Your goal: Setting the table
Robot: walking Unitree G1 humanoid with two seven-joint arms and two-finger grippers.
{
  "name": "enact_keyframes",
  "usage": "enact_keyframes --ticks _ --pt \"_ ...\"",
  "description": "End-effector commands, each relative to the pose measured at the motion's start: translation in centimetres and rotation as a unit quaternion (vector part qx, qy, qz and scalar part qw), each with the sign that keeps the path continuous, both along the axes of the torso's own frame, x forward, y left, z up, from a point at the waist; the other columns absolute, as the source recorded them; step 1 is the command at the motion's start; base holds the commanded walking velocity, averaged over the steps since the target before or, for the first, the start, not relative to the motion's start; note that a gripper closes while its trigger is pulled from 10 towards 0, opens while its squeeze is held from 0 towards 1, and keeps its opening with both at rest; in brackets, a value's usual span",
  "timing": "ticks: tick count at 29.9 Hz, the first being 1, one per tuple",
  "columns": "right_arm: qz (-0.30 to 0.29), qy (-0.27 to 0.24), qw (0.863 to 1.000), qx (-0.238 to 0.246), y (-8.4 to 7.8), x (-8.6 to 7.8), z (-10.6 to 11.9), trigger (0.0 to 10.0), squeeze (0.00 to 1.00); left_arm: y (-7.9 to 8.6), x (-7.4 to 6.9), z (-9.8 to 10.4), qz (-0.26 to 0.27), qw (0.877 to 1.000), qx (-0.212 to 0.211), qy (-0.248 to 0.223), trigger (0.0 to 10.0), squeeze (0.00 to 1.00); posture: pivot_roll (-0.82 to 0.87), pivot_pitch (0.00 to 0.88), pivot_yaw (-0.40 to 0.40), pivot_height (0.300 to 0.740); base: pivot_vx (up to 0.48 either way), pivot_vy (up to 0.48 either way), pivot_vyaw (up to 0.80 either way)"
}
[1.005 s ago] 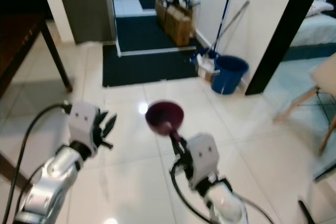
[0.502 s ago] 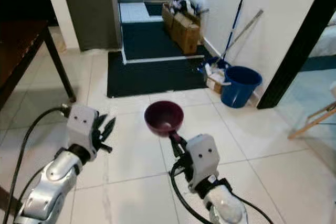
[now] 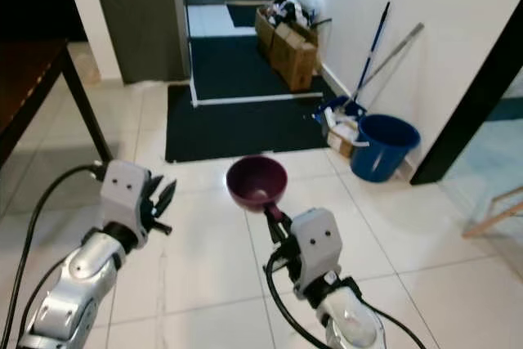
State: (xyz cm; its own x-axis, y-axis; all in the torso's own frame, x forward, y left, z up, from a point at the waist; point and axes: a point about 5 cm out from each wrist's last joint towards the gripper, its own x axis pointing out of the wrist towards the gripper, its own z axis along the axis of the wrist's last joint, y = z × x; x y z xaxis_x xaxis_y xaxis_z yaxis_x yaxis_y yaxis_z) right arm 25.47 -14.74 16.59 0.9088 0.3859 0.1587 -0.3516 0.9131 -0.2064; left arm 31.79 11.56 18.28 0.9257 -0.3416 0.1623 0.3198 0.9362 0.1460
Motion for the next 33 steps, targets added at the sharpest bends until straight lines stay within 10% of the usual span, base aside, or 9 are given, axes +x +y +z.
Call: enact_keyframes --ticks 1,33 --pt "0.000 -0.004 1.000 0.001 0.00 -0.12 0.07 10.0 0.00 0.29 -0.11 -0.61 0.002 1.000 0.005 0.012 10.0 0.00 -0.05 0.097 0.082 0.740 0.480 0.000 0.00" --pt "-0.001 -0.002 1.000 0.010 0.08 -0.11 -0.03 10.0 0.00 0.21 -0.06 -0.52 -0.003 1.000 0.006 0.010 10.0 0.00 -0.05 0.097 0.089 0.740 0.480 0.000 0.00"
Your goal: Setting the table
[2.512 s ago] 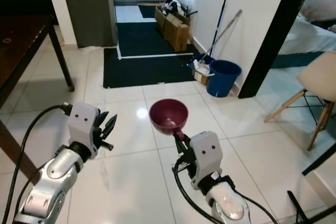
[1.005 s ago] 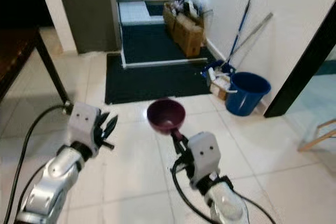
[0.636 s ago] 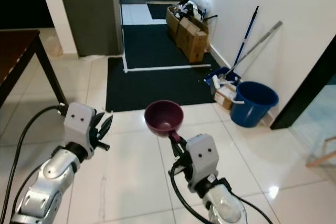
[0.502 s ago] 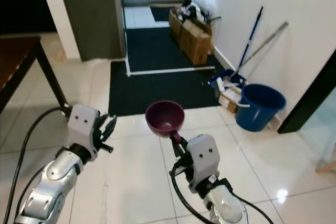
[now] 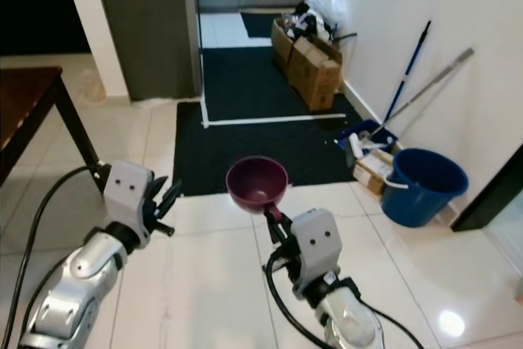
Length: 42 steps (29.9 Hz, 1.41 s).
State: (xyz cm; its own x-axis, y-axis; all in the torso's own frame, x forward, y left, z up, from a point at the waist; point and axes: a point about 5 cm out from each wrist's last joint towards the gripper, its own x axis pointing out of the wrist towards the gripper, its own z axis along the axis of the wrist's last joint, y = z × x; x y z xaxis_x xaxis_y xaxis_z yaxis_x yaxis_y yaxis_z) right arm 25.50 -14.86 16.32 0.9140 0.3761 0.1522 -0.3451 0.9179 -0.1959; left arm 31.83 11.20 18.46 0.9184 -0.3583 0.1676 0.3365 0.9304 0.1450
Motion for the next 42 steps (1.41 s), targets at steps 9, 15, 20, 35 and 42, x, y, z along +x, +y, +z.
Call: enact_keyframes --ticks 9,15,20,35,42 --pt "0.004 -0.006 1.000 0.007 0.24 -0.12 0.18 10.0 0.00 0.56 -0.14 -0.70 0.006 1.000 0.007 0.013 10.0 0.00 -0.05 0.099 0.089 0.740 0.480 0.000 0.00" --pt "0.004 -0.006 1.000 0.007 0.25 -0.11 0.18 10.0 0.00 0.52 -0.14 -0.69 0.005 1.000 0.006 0.013 10.0 0.00 -0.05 0.099 0.089 0.740 0.480 0.000 0.00" --pt "0.004 -0.006 1.000 0.007 0.27 -0.11 0.19 10.0 0.00 0.50 -0.14 -0.68 0.004 1.000 0.006 0.013 10.0 0.00 -0.05 0.100 0.090 0.740 0.480 0.000 0.00" --pt "0.004 -0.006 1.000 0.007 0.30 -0.14 0.20 10.0 0.00 0.46 -0.19 -0.69 0.003 1.000 0.006 0.014 10.0 0.00 -0.05 0.103 0.090 0.740 0.480 0.000 0.00" --pt "0.005 -0.007 1.000 0.007 0.33 -0.13 0.21 10.0 0.00 0.43 -0.17 -0.70 0.003 1.000 0.005 0.014 10.0 0.00 -0.05 0.103 0.090 0.740 0.480 0.000 0.00"
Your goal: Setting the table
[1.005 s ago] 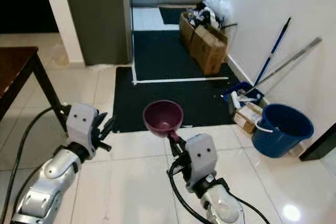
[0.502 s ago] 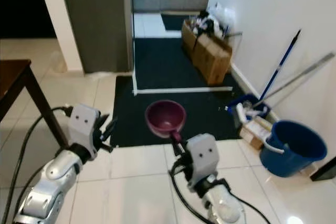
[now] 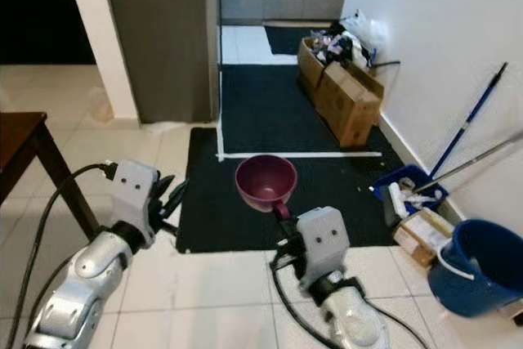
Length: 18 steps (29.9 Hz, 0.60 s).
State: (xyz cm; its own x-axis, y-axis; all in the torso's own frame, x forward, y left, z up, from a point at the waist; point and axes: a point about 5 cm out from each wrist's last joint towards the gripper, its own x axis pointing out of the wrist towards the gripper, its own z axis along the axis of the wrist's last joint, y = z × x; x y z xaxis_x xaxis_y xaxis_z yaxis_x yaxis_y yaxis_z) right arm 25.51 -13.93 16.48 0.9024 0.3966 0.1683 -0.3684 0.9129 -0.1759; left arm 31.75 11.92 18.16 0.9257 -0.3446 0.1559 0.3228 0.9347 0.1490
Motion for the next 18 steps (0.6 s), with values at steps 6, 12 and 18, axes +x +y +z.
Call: enact_keyframes --ticks 6,12,18 --pt "-0.008 -0.003 1.000 -0.005 -0.56 -0.12 0.05 10.0 0.00 -0.29 -0.07 -0.41 -0.005 1.000 0.001 0.009 10.0 0.00 -0.05 0.103 0.090 0.740 0.480 0.000 0.00" --pt "-0.008 -0.003 1.000 -0.005 -0.51 -0.12 0.05 10.0 0.00 -0.26 -0.07 -0.40 -0.005 1.000 0.001 0.009 10.0 0.00 -0.05 0.104 0.089 0.740 0.480 0.000 0.00" --pt "-0.007 -0.003 1.000 -0.005 -0.51 -0.13 0.05 10.0 0.00 -0.26 -0.08 -0.42 -0.005 1.000 0.001 0.009 10.0 0.00 -0.05 0.104 0.089 0.740 0.480 0.000 0.00"
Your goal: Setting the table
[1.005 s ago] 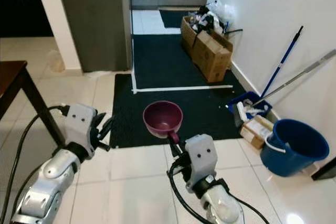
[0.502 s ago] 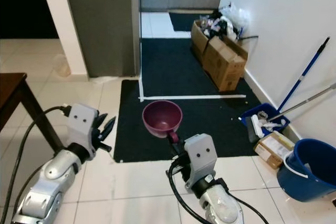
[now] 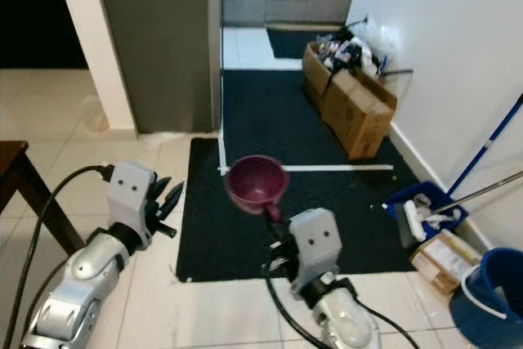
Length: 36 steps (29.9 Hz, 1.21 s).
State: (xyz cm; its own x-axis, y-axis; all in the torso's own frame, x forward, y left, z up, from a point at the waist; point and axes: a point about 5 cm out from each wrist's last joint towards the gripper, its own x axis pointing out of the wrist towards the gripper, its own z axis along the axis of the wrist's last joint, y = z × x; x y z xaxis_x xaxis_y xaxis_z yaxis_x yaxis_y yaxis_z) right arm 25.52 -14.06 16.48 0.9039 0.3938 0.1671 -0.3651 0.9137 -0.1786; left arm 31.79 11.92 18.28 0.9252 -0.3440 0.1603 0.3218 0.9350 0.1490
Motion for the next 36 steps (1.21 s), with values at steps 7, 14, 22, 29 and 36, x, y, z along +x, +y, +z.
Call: enact_keyframes --ticks 7,14,22,29,36 --pt "-0.005 -0.004 1.000 -0.004 -0.34 -0.11 0.06 10.0 0.00 -0.24 -0.09 -0.53 -0.005 1.000 0.002 0.011 10.0 0.00 -0.05 0.102 0.091 0.740 0.480 0.000 0.00" --pt "-0.004 -0.005 1.000 -0.004 -0.28 -0.03 0.07 10.0 0.00 -0.22 -0.04 -0.50 -0.005 1.000 0.003 0.010 10.0 0.00 -0.05 0.099 0.092 0.740 0.480 0.000 0.00" --pt "-0.003 -0.006 1.000 -0.004 -0.31 0.04 0.10 10.0 0.00 -0.30 -0.02 -0.44 -0.005 1.000 -0.002 0.012 10.0 0.00 -0.05 0.096 0.093 0.740 0.352 0.000 0.00" --pt "0.000 -0.008 1.000 -0.004 -0.21 0.06 0.13 10.0 0.00 -0.40 0.01 -0.43 -0.003 1.000 -0.011 0.017 10.0 0.00 -0.05 0.090 0.095 0.740 0.000 0.000 0.00" --pt "-0.003 0.006 0.999 0.035 -0.01 0.12 0.22 10.0 0.00 -0.30 0.03 -0.71 0.005 0.999 -0.014 0.034 10.0 0.00 -0.05 0.091 0.097 0.740 0.000 0.000 0.00"
